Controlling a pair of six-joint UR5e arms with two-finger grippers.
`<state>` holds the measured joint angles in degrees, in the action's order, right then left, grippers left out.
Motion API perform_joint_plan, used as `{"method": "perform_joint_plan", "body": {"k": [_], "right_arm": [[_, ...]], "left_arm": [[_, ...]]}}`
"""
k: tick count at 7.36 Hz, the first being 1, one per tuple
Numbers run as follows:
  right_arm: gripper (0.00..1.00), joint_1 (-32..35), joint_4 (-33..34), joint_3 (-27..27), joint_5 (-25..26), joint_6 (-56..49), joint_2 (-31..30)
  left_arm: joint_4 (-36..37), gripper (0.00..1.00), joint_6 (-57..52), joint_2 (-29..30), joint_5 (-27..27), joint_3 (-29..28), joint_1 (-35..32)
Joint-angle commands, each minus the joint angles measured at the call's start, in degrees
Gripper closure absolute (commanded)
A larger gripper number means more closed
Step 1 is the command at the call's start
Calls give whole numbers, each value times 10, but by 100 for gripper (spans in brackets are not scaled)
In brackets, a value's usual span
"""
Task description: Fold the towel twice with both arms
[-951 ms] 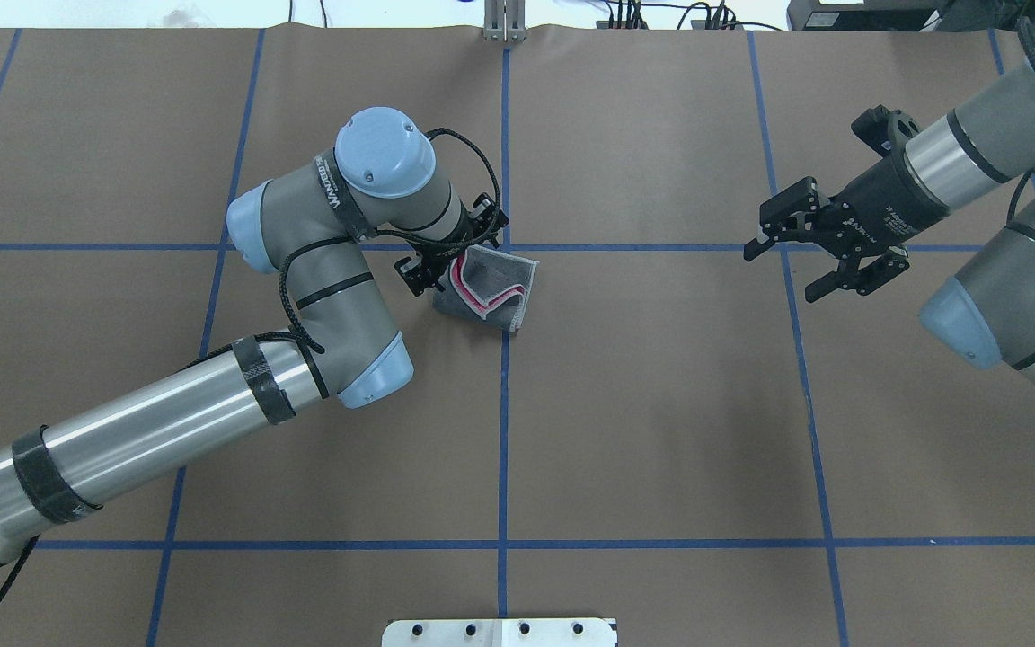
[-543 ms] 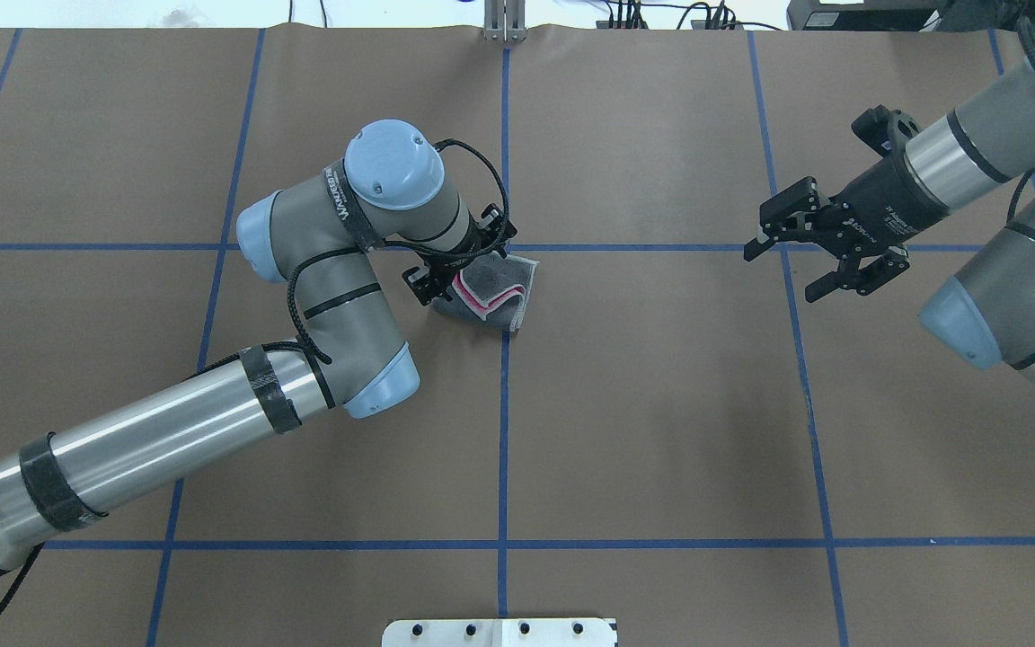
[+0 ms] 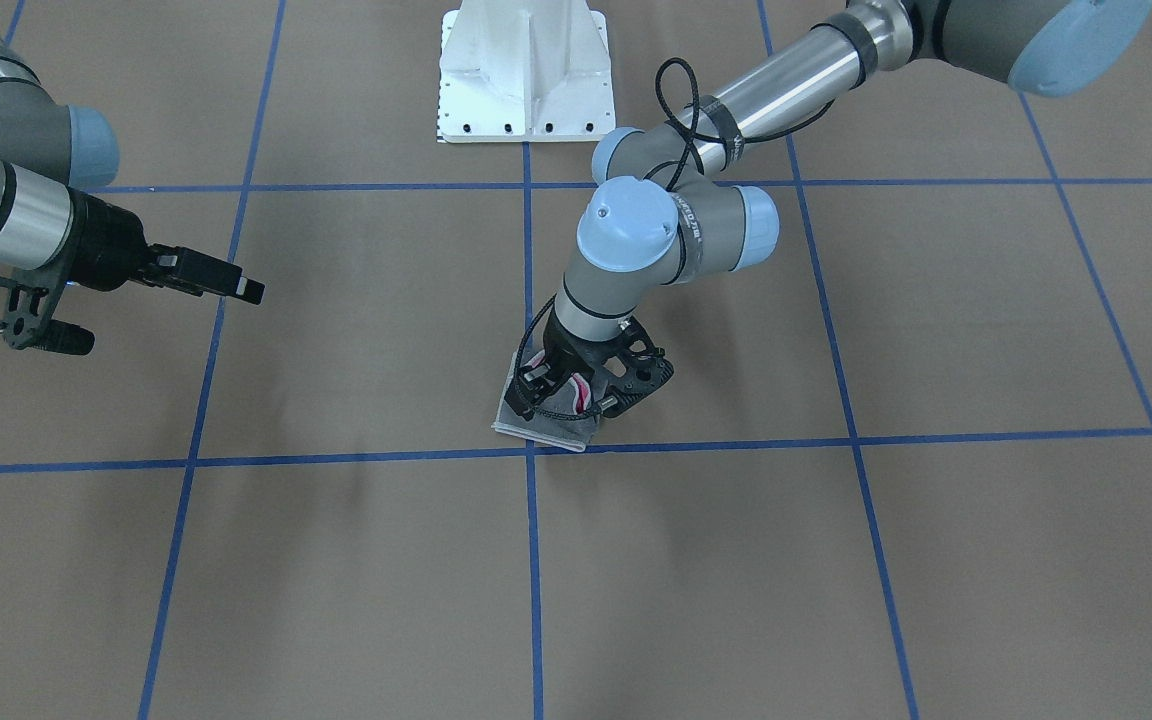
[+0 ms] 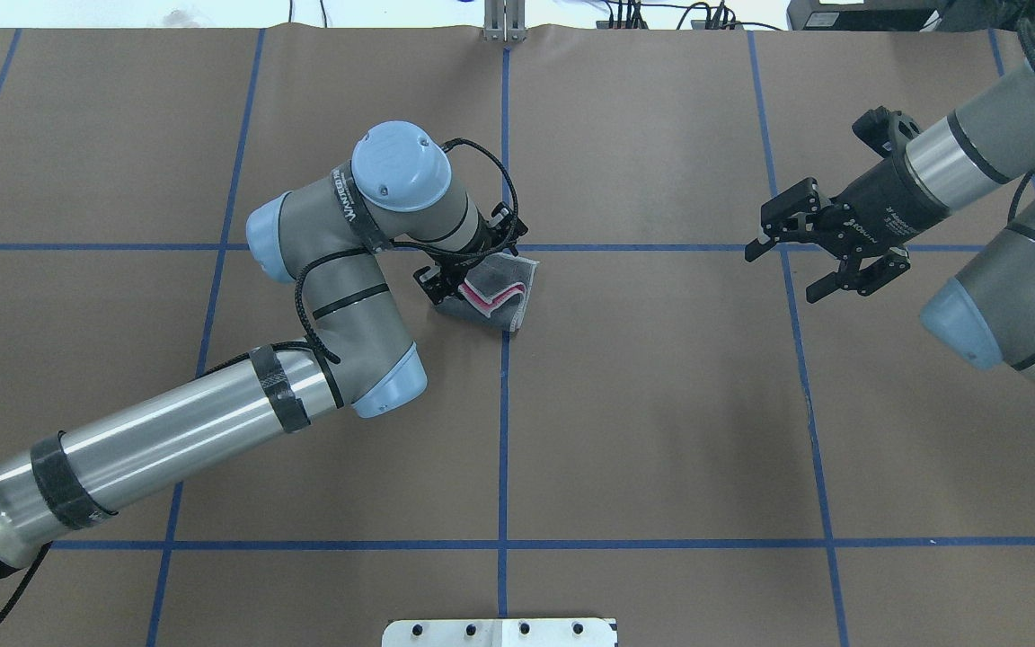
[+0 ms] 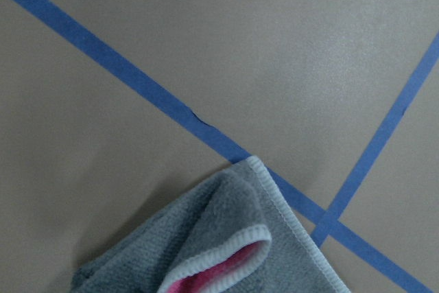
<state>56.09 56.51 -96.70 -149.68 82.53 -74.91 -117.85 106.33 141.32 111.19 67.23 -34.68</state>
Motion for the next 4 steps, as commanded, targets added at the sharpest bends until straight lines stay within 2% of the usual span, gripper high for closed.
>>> {"method": "perform_joint_plan", "body": {"k": [1,4], "right_arm": [[0,1,0,0,0,0,-2],[0,1,0,2,0,-1,-3]], "left_arm": [[-36,0,0,21,-4,-38,1],[-60,0,-1,25,-26,-41,0]]}}
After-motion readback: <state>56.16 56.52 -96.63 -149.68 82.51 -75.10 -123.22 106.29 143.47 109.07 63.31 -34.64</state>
